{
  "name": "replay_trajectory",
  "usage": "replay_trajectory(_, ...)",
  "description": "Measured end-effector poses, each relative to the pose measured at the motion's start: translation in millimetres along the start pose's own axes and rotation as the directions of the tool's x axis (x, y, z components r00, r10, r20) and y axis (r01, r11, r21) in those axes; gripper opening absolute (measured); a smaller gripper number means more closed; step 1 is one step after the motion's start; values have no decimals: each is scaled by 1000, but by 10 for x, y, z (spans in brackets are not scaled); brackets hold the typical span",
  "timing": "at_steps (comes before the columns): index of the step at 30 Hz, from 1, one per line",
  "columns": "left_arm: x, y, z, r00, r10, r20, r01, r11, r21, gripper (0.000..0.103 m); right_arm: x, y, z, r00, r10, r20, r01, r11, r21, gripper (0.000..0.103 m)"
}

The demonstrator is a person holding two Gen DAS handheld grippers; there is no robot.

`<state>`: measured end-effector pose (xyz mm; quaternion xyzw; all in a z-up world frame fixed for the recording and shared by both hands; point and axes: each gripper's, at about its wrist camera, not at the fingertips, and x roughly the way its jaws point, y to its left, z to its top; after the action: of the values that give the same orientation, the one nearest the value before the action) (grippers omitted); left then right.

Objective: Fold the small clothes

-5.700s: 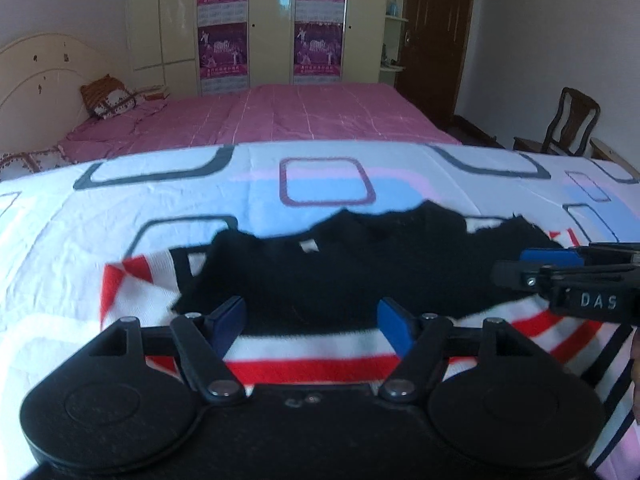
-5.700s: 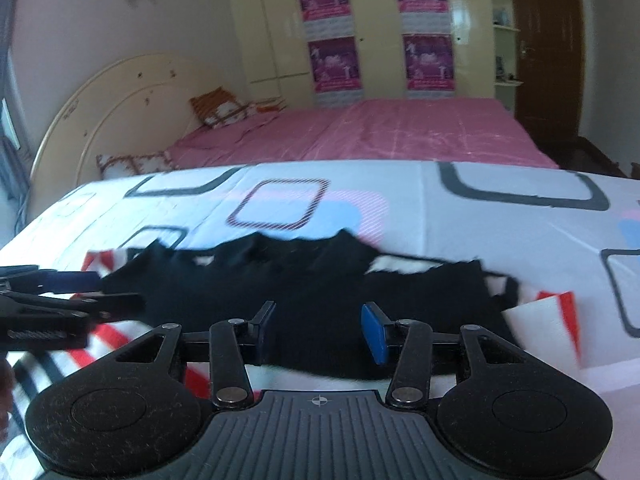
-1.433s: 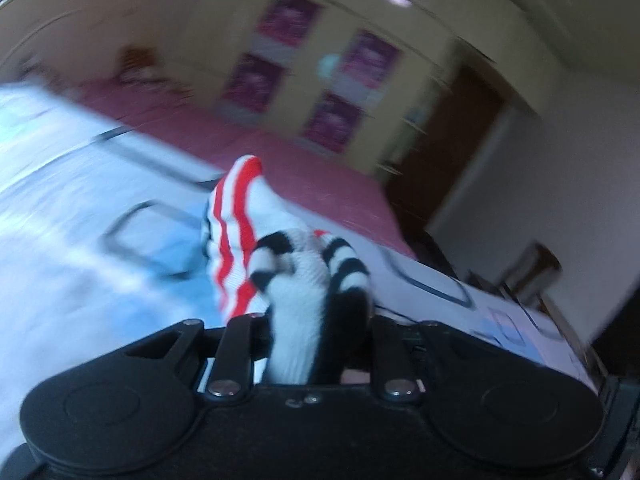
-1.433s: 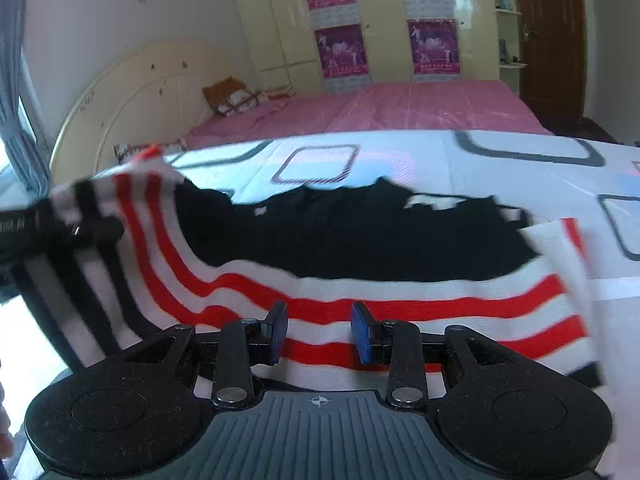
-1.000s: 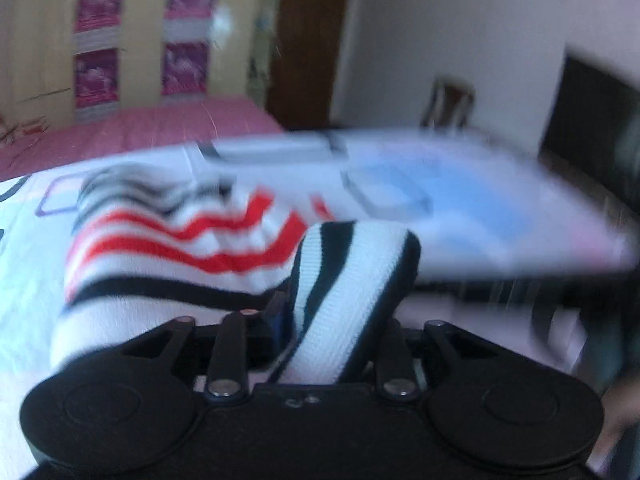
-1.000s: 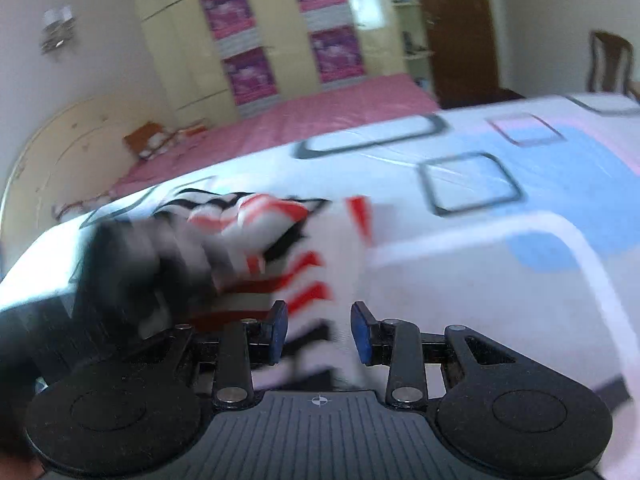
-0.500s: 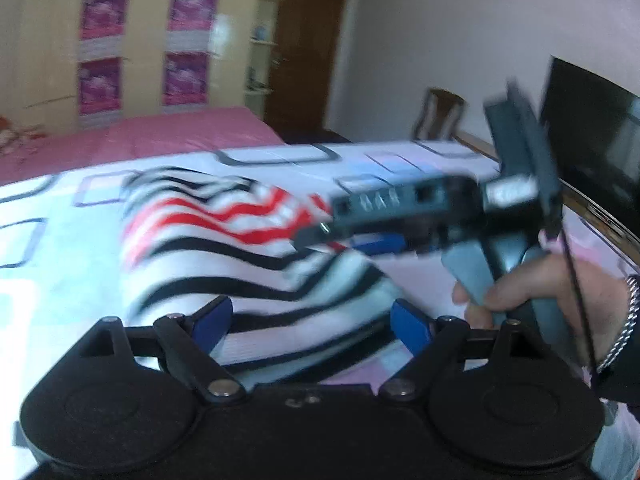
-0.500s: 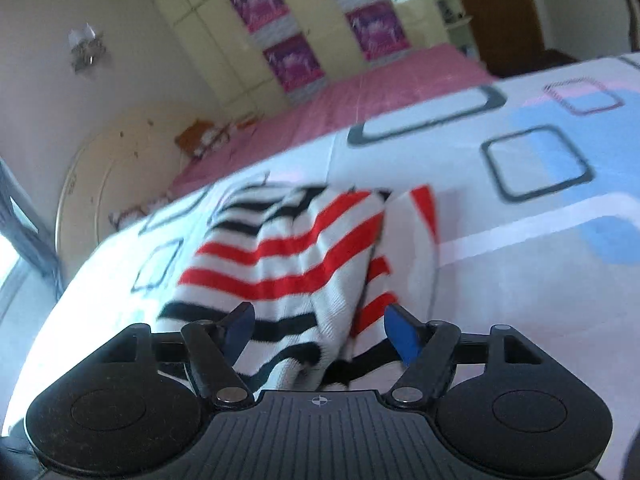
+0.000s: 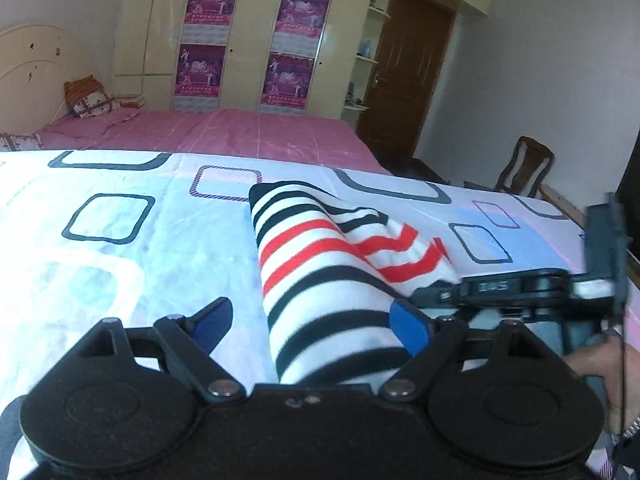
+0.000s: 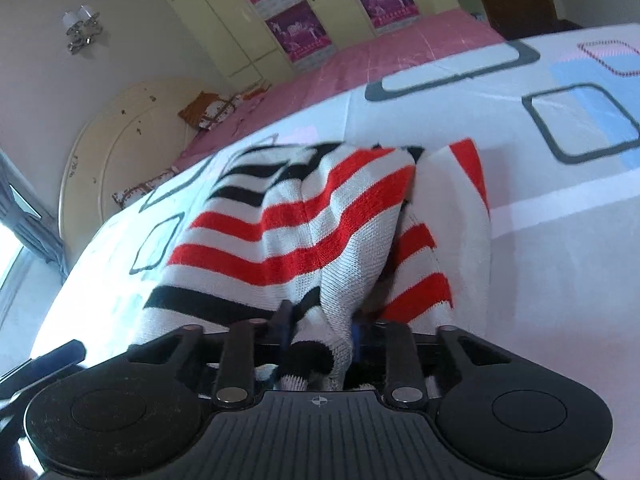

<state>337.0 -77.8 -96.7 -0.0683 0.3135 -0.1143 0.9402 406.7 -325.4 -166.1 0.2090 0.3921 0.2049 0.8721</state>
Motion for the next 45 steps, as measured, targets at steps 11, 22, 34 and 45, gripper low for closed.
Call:
replay_trajectory(11, 396, -219, -90, 991, -68, -117, 71, 997, 25, 83, -324, -300, -115, 994, -85, 70, 81, 995, 55, 21)
replay_trajectory(22, 566, -34, -226, 981, -74, -182, 69, 997, -33, 86, -867, -356, -147, 997, -41, 64, 35, 995, 91, 27)
replay_trajectory(34, 611, -50, -224, 980, -77, -185, 74, 997, -20, 85, -889, -322, -532, 992, -120, 25, 118, 989, 88, 27)
replay_trajectory(45, 578, -112, -108, 980, -54, -194, 59, 998, 23, 83, -1023, -156, -357, 988, -154, 14, 154, 988, -12, 27)
